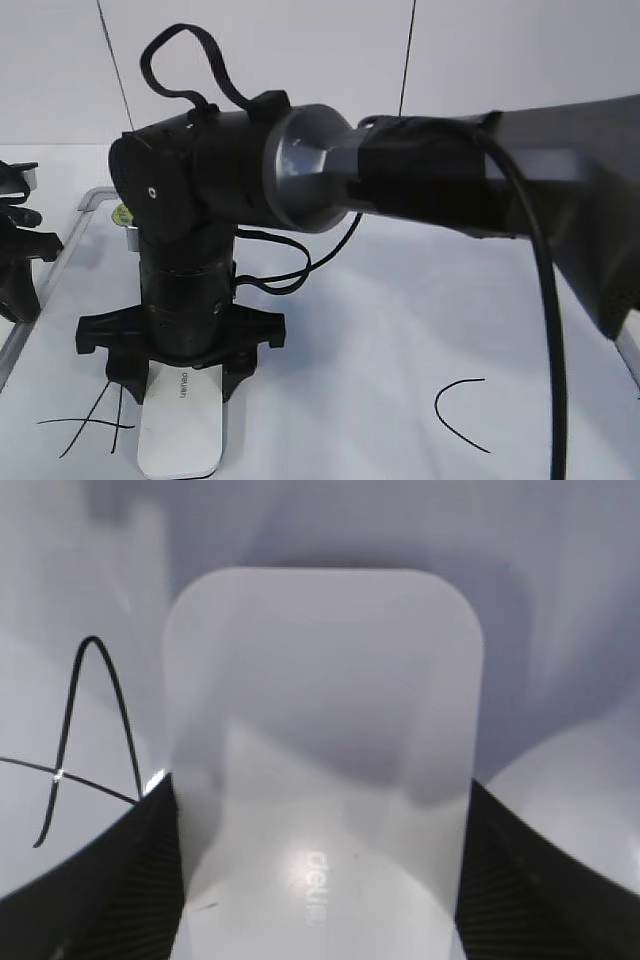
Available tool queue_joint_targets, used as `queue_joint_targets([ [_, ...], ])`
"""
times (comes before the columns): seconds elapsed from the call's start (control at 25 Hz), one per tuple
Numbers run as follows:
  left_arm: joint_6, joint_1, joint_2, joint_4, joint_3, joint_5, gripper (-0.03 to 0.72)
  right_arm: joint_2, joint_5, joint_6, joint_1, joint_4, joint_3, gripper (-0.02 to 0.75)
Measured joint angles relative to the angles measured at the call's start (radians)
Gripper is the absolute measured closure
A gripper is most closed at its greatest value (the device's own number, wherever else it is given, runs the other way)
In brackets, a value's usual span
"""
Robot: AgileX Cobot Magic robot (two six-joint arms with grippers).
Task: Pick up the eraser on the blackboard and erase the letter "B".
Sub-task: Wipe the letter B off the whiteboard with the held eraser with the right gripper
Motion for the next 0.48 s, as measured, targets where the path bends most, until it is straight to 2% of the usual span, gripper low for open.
queue_joint_targets([
  [0.48, 0.000, 0.000, 0.000, 0.000, 0.000, 0.000, 0.643, 0.033, 0.056, -0.067, 0.002, -0.017, -0.029, 0.225],
])
